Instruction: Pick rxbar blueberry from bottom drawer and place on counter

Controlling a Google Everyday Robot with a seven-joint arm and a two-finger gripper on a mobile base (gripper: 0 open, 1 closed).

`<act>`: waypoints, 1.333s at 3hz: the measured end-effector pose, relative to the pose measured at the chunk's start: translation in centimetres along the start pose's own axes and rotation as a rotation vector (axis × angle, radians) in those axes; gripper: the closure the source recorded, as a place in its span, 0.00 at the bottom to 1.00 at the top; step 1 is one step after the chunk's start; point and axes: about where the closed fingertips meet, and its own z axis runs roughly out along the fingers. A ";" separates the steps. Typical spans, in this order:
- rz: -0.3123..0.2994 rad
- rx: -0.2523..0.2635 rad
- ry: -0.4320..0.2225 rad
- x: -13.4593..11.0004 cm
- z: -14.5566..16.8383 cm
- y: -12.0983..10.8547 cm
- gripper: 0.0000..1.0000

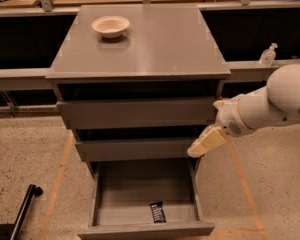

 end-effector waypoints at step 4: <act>0.182 -0.124 -0.204 1.0 7.2 1.6 0.00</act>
Offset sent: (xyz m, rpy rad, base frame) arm 0.0074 0.0134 -0.0041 0.0287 -0.0318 0.0003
